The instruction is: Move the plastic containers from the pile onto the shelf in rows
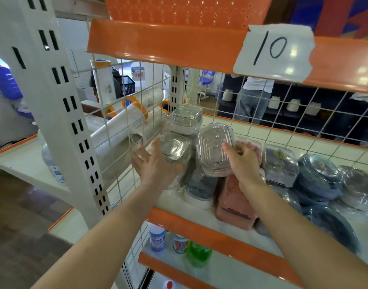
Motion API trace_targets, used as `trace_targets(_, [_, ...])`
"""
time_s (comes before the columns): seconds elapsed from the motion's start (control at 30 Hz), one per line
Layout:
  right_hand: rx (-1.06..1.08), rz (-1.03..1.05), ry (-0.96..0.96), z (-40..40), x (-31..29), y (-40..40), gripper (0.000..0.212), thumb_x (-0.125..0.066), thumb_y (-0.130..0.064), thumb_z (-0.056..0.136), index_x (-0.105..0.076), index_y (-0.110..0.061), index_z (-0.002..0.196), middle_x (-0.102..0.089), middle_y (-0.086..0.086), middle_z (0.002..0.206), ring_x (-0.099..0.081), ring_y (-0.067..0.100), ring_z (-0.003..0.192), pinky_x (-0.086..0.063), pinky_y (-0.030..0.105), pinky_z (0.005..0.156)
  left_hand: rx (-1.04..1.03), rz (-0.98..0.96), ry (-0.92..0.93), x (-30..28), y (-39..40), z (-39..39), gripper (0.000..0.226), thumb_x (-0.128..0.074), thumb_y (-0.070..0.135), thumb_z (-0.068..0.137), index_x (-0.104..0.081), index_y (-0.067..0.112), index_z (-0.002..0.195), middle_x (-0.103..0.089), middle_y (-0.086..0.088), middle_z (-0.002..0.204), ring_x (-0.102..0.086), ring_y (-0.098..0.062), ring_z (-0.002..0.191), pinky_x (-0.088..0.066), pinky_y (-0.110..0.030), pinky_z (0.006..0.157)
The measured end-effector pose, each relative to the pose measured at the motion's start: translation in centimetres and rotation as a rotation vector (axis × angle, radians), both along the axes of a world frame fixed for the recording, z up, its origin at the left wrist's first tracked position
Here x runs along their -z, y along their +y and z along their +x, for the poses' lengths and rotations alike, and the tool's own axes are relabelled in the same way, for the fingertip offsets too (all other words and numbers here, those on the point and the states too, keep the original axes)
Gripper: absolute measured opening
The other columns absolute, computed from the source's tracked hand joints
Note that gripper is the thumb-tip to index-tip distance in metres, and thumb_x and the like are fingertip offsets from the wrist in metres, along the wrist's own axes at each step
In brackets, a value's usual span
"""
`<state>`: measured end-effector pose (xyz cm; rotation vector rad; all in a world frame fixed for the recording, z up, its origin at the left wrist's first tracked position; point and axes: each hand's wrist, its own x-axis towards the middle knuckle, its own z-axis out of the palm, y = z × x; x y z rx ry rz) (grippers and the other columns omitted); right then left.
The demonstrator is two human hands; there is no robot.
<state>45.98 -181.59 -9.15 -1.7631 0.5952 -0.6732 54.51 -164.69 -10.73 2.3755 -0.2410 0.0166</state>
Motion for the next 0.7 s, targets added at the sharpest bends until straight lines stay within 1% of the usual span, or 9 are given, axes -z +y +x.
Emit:
trace_targets(0.1, [0.023, 0.048, 0.007, -0.5, -0.1, 0.1, 0.035, -0.057, -0.037, 0.092, -0.060, -0.002, 0.096, -0.063, 0.002, 0.086, -0.060, 0.014, 0.086, -0.040, 0.017, 0.063, 0.066, 0.055, -0.097, -0.7, -0.1, -0.9, 0.088, -0.065, 0.051, 0.081, -0.010, 0.036, 0.148, 0.019, -0.003, 0.155, 0.022, -0.039, 0.141, 0.011, -0.049, 0.114])
trace_targets(0.17, [0.049, 0.077, 0.007, -1.0, -0.2, 0.2, 0.039, -0.057, -0.037, 0.092, -0.064, -0.001, 0.102, -0.066, 0.011, 0.093, -0.060, 0.023, 0.096, -0.041, 0.019, 0.063, 0.085, 0.041, -0.167, -1.2, -0.2, -1.3, 0.076, -0.062, 0.043, 0.086, -0.018, 0.031, 0.147, 0.010, -0.006, 0.156, 0.019, -0.037, 0.142, 0.008, -0.047, 0.115])
trace_targets(0.23, [0.058, 0.096, -0.002, -1.5, -0.4, 0.3, 0.038, -0.057, -0.037, 0.092, -0.064, -0.001, 0.101, -0.066, 0.012, 0.098, -0.061, 0.025, 0.094, -0.042, 0.022, 0.066, 0.102, 0.016, -0.247, -1.8, -0.3, -1.5, 0.066, -0.061, 0.036, 0.087, -0.029, 0.025, 0.143, -0.006, -0.009, 0.154, 0.007, -0.033, 0.144, 0.000, -0.045, 0.117])
trace_targets(0.3, [0.065, 0.114, 0.004, -2.0, -0.5, 0.3, 0.032, -0.058, -0.039, 0.091, -0.065, -0.009, 0.098, -0.065, 0.000, 0.090, -0.060, 0.019, 0.089, -0.046, 0.027, 0.076, 0.135, -0.016, -0.310, -2.4, -0.4, -1.8, 0.058, -0.063, 0.030, 0.086, -0.039, 0.021, 0.139, -0.025, -0.010, 0.147, -0.011, -0.029, 0.141, -0.013, -0.041, 0.115])
trace_targets(0.4, [0.105, 0.166, -0.025, -2.8, -0.5, 0.0, 0.028, -0.062, -0.041, 0.087, -0.069, -0.016, 0.098, -0.069, 0.001, 0.098, -0.063, 0.021, 0.097, -0.049, 0.042, 0.094, 0.221, -0.129, -0.323, -3.0, -1.0, -2.4, 0.045, -0.061, 0.021, 0.087, -0.051, 0.018, 0.131, -0.041, -0.006, 0.134, -0.034, -0.024, 0.130, -0.028, -0.029, 0.102])
trace_targets(0.47, [0.105, 0.204, -0.044, -3.6, -0.5, -0.1, 0.018, -0.063, -0.038, 0.088, -0.069, -0.021, 0.087, -0.070, 0.003, 0.095, -0.066, 0.022, 0.093, -0.053, 0.042, 0.090, 0.260, -0.233, -0.275, -3.2, -1.6, -2.8, 0.038, -0.060, 0.017, 0.088, -0.055, 0.016, 0.126, -0.045, -0.002, 0.125, -0.044, -0.019, 0.120, -0.031, -0.023, 0.094])
trace_targets(0.53, [0.112, 0.245, -0.077, -4.7, -0.5, -0.1, 0.015, -0.062, -0.033, 0.089, -0.066, -0.024, 0.078, -0.068, -0.005, 0.079, -0.066, 0.010, 0.076, -0.055, 0.025, 0.072, 0.289, -0.323, -0.215, -3.3, -2.2, -3.1, 0.032, -0.059, 0.014, 0.090, -0.057, 0.015, 0.122, -0.050, 0.000, 0.120, -0.051, -0.014, 0.108, -0.037, -0.022, 0.089])
trace_targets(0.6, [0.132, 0.252, -0.095, -5.9, -0.5, -0.1, 0.018, -0.060, -0.032, 0.091, -0.066, -0.021, 0.078, -0.066, -0.011, 0.071, -0.063, -0.001, 0.062, -0.049, 0.013, 0.056, 0.324, -0.367, -0.186, -3.0, -2.8, -3.4, 0.027, -0.058, 0.011, 0.090, -0.058, 0.014, 0.117, -0.056, -0.001, 0.117, -0.053, -0.010, 0.097, -0.039, -0.022, 0.083])
trace_targets(0.7, [0.190, 0.229, -0.105, -7.7, -0.3, 0.0, 0.026, -0.058, -0.031, 0.092, -0.069, -0.008, 0.085, -0.069, -0.002, 0.078, -0.064, 0.011, 0.074, -0.052, 0.020, 0.066, 0.377, -0.361, -0.154, -2.3, -3.8, -4.1, 0.025, -0.056, 0.009, 0.091, -0.060, 0.014, 0.115, -0.056, -0.001, 0.111, -0.052, -0.007, 0.088, -0.039, -0.020, 0.079])
